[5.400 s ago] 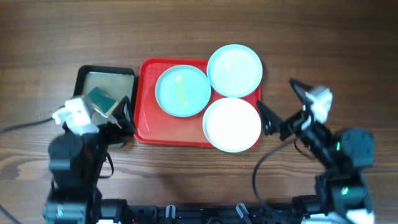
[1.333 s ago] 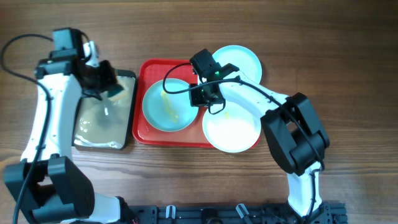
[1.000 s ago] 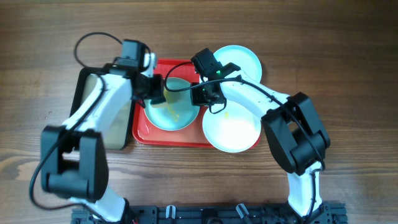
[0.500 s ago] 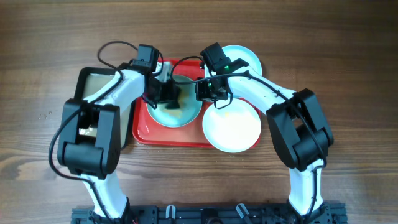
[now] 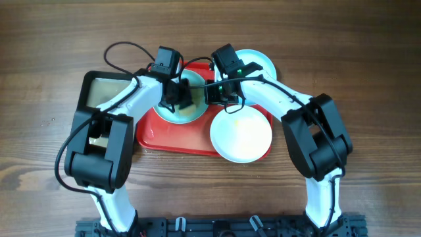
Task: Clean dirty plates on tray and stack at the side
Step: 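Scrub the plate surface with the sponge in the left gripper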
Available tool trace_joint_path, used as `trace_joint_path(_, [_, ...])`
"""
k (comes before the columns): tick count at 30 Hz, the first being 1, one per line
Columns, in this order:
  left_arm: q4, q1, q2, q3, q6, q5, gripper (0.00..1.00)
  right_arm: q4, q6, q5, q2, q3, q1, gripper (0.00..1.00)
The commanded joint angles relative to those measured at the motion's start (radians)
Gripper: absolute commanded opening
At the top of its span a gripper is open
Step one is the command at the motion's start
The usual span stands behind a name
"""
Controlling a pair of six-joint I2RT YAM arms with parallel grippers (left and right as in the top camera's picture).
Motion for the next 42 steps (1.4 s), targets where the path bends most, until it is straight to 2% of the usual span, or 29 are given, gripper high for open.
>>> trace_joint_path(1, [0.063,0.018,0.082,-0.035,-0.053,-0.389,0.04,-0.019,-0.016,-0.039,0.021,0.011,0.007,0.04])
trace_joint_path(6, [0.114,0.003,0.082,-0.035,-0.050,-0.396,0.04,-0.019,-0.021,-0.039,0.021,0.011,0.007,0.04])
trace_joint_path(8, [0.047,0.003,0.082,-0.035,-0.049,-0.372,0.04,-0.019,-0.022,-0.039,0.021,0.011,0.007,0.04])
trace_joint_path(11, [-0.148,0.003,0.082,-0.035,-0.045,-0.293,0.04,-0.019,-0.022,-0.039,0.021,0.011,0.007,0.04])
trace_joint_path(13, [-0.269,0.003,0.082,-0.035,0.013,-0.201,0.04,-0.018,-0.022,-0.039,0.021,0.011,0.007,0.04])
trace_joint_path(14, [-0.300,0.003,0.082,-0.035,0.079,-0.121,0.04,-0.018,-0.022,-0.039,0.021,0.011,0.007,0.04])
trace_joint_path(17, [-0.333,0.003,0.082,-0.035,0.384,0.314,0.04,-0.017,-0.022,-0.039,0.021,0.011,0.007,0.04])
trace_joint_path(19, [-0.325,0.003,0.082,-0.035,0.454,0.449,0.04,-0.018,-0.022,-0.039,0.021,0.011,0.007,0.04])
trace_joint_path(23, [-0.201,0.003,0.082,-0.035,0.430,0.453,0.04,-0.018,-0.022,-0.040,0.021,0.011,0.007,0.04])
trace_joint_path(25, [-0.097,0.003,0.082,-0.035,0.370,0.423,0.04,-0.019,-0.022,-0.040,0.021,0.011,0.007,0.04])
trace_joint_path(27, [-0.014,0.003,0.082,-0.035,0.209,0.208,0.04,-0.019,-0.022,-0.039,0.021,0.011,0.007,0.04])
trace_joint_path(30, [-0.011,0.003,0.081,-0.032,-0.030,-0.171,0.04,-0.023,-0.023,-0.039,0.021,0.011,0.007,0.04])
trace_joint_path(33, [-0.180,0.003,0.077,-0.001,-0.333,-0.478,0.04,-0.022,-0.023,-0.039,0.021,0.011,0.007,0.04])
trace_joint_path(34, [-0.224,0.003,0.076,0.005,-0.372,-0.493,0.04,-0.022,-0.023,-0.039,0.021,0.011,0.007,0.04])
trace_joint_path(37, [-0.272,0.003,0.076,0.005,-0.370,-0.442,0.04,-0.021,-0.023,-0.039,0.021,0.011,0.007,0.04])
trace_joint_path(39, [-0.311,0.003,0.076,0.005,-0.296,-0.323,0.04,-0.021,-0.023,-0.039,0.021,0.011,0.007,0.04])
trace_joint_path(40, [-0.319,0.003,0.076,0.005,-0.115,-0.135,0.04,-0.021,-0.023,-0.039,0.021,0.011,0.006,0.04])
trace_joint_path(42, [-0.333,0.003,0.076,0.005,0.089,0.088,0.04,-0.021,-0.023,-0.039,0.021,0.011,0.006,0.04])
